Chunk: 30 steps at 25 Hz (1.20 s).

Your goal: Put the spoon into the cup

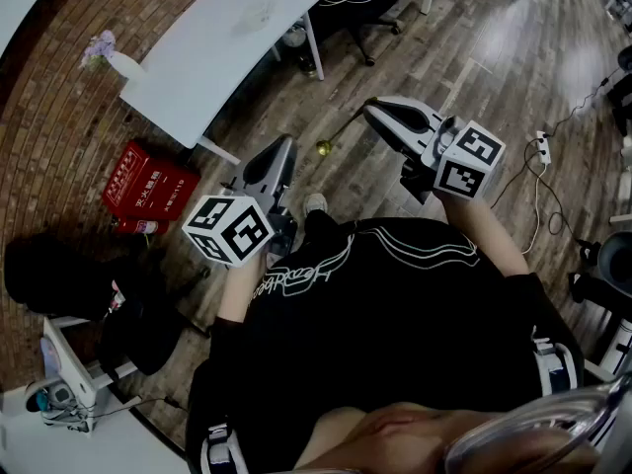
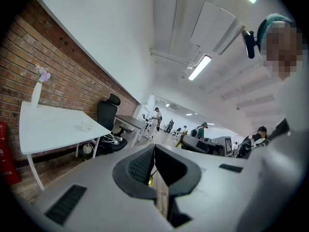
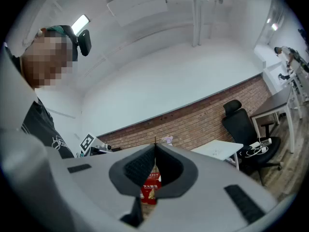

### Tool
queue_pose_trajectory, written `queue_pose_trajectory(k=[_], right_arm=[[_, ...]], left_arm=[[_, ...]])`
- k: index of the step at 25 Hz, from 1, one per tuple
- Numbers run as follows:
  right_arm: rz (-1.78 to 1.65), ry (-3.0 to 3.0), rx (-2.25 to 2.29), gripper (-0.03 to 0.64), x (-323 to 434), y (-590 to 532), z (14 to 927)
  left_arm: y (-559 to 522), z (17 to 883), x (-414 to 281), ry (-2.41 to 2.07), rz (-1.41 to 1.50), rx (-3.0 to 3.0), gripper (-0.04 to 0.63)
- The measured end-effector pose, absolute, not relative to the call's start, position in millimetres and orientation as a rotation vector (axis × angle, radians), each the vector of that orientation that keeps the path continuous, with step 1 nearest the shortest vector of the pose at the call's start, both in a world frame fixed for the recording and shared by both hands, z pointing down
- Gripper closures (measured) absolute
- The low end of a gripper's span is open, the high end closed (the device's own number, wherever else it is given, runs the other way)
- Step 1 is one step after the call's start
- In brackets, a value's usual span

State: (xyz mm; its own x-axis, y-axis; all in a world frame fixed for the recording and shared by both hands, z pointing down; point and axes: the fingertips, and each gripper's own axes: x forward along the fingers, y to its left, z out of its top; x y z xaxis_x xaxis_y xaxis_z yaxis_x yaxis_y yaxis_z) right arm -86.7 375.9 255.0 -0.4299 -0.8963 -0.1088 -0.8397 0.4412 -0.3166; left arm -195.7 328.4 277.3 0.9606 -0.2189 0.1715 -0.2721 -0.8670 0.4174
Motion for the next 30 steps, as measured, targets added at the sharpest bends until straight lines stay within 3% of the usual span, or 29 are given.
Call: queue_pose_trajectory(k=[21, 30], right_arm=[[-0.407, 2.376, -1.579, 0.617, -46, 353, 286], [-0.481, 2.332, -1.625, 0.617, 6, 271, 302]], left_arm=[[303, 306, -158, -0.294, 0.223, 2.619, 0.591], [213, 326, -106, -0.268, 0.238, 2.560, 0.591]])
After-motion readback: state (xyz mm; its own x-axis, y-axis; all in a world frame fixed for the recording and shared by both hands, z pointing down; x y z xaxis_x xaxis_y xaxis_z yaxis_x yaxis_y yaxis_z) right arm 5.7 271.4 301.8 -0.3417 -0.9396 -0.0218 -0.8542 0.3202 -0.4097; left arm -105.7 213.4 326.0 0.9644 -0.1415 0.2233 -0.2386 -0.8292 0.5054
